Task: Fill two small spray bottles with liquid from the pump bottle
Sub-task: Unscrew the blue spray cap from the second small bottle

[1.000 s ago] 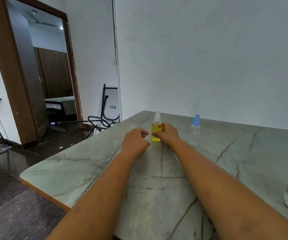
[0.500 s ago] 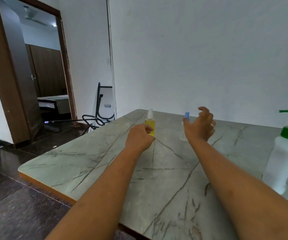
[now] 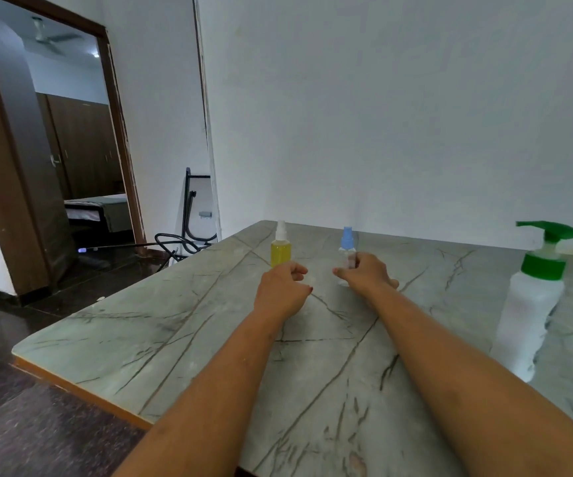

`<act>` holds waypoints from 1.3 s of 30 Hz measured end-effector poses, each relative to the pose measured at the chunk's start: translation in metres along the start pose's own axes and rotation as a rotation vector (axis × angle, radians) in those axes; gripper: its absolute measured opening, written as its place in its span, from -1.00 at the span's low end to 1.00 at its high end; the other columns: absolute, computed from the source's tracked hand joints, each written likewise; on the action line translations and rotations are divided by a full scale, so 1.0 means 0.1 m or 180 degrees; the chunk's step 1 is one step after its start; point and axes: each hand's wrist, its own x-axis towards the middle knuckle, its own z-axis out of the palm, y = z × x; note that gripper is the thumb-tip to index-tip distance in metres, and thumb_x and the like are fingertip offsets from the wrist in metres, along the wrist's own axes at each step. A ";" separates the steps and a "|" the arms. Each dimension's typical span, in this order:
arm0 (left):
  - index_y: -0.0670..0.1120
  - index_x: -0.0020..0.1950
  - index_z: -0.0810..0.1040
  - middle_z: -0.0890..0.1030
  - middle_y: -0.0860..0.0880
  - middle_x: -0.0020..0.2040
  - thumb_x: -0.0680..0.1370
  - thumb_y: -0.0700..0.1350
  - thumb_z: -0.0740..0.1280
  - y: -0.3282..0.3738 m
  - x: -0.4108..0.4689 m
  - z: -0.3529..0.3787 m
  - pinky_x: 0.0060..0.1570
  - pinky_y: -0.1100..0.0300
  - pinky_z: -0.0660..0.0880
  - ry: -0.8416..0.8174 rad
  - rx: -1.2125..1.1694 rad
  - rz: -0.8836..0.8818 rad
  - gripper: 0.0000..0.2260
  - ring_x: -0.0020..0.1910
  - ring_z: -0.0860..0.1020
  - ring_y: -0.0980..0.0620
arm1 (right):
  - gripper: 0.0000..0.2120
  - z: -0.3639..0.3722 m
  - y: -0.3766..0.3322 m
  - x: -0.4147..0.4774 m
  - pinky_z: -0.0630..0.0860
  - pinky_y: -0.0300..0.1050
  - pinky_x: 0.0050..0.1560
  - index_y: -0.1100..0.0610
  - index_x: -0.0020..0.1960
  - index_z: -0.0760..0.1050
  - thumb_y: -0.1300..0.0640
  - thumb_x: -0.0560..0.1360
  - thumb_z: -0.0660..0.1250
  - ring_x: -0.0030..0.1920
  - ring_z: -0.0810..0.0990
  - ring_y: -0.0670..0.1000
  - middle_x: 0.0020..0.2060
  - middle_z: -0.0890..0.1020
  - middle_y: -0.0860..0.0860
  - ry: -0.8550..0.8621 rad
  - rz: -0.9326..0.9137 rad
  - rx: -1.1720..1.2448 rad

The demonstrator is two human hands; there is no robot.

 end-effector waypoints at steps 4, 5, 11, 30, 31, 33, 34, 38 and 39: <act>-0.04 0.24 0.50 0.57 -0.04 0.20 0.49 -0.08 0.39 0.11 -0.20 0.01 0.03 0.31 0.38 0.0049 -0.0353 0.0004 -0.68 0.14 0.52 0.08 | -0.70 -0.12 -0.08 -0.25 0.48 0.01 0.07 0.10 -0.02 0.51 -0.06 0.39 0.47 -0.06 0.56 0.05 -0.07 0.61 0.04 -0.0254 -0.0437 0.0305; -0.03 0.25 0.49 0.56 -0.04 0.21 0.50 -0.05 0.38 0.15 -0.27 0.01 0.04 0.31 0.38 0.0062 -0.0432 0.0005 -0.67 0.16 0.51 0.07 | -0.68 -0.16 -0.11 -0.38 0.50 -0.02 0.03 0.15 0.01 0.54 -0.01 0.39 0.49 -0.07 0.58 0.06 -0.07 0.63 0.07 -0.0342 -0.0556 0.0434; 0.03 0.21 0.49 0.58 0.01 0.14 0.45 0.03 0.43 0.28 -0.65 0.03 0.10 0.11 0.52 -0.0115 -0.1271 -0.0196 -0.64 0.08 0.55 0.07 | -0.75 -0.41 -0.15 -1.08 0.47 -0.35 -0.22 0.13 0.02 0.60 0.15 0.36 0.50 -0.17 0.60 -0.07 -0.17 0.65 0.00 -0.0670 -0.0919 0.0682; -0.06 0.32 0.48 0.61 -0.03 0.15 0.52 -0.03 0.35 0.41 -1.16 0.15 0.11 0.28 0.43 -0.0202 -0.0618 0.0335 -0.62 0.12 0.54 0.10 | -0.72 -0.75 0.06 -1.47 0.41 -0.40 -0.20 0.05 0.12 0.53 -0.01 0.46 0.41 -0.09 0.57 -0.05 -0.05 0.61 -0.05 -0.0104 -0.1466 0.1159; -0.06 0.32 0.48 0.61 -0.04 0.15 0.52 -0.03 0.35 0.41 -1.15 0.15 0.15 0.25 0.44 -0.0203 -0.0610 0.0351 -0.62 0.11 0.54 0.11 | -0.72 -0.74 0.04 -1.46 0.40 -0.42 -0.21 0.06 0.12 0.54 0.00 0.46 0.41 -0.11 0.56 -0.05 -0.05 0.61 -0.05 -0.0037 -0.1501 0.1149; -0.06 0.33 0.47 0.60 -0.03 0.17 0.53 -0.02 0.34 0.40 -1.14 0.16 0.17 0.24 0.43 -0.0228 -0.0569 0.0366 -0.62 0.13 0.54 0.09 | -0.71 -0.70 0.03 -1.43 0.38 -0.45 -0.22 0.09 0.14 0.54 0.01 0.46 0.42 -0.13 0.54 -0.07 -0.05 0.60 -0.07 0.0020 -0.1577 0.1060; -0.07 0.34 0.46 0.59 -0.03 0.18 0.53 -0.01 0.34 0.40 -1.13 0.15 0.16 0.25 0.42 -0.0244 -0.0557 0.0364 -0.61 0.16 0.54 0.07 | -0.71 -0.69 0.02 -1.42 0.38 -0.46 -0.23 0.10 0.14 0.54 0.03 0.46 0.42 -0.14 0.53 -0.09 -0.05 0.59 -0.07 0.0036 -0.1617 0.1020; -0.06 0.35 0.46 0.59 -0.05 0.19 0.54 -0.04 0.32 0.40 -1.12 0.14 0.12 0.28 0.38 -0.0316 -0.0652 0.0355 -0.62 0.18 0.53 0.05 | -0.77 -0.68 -0.01 -1.38 0.38 -0.47 -0.17 0.11 0.13 0.57 0.11 0.49 0.40 -0.12 0.53 -0.10 -0.04 0.62 -0.05 -0.0086 -0.1672 0.1024; -0.06 0.34 0.45 0.59 -0.05 0.19 0.55 -0.05 0.32 0.40 -1.12 0.14 0.12 0.29 0.37 -0.0329 -0.0682 0.0343 -0.63 0.18 0.53 0.06 | -0.78 -0.69 -0.01 -1.38 0.39 -0.45 -0.12 0.11 0.14 0.57 0.13 0.49 0.39 -0.09 0.54 -0.10 -0.02 0.63 -0.04 -0.0166 -0.1667 0.1054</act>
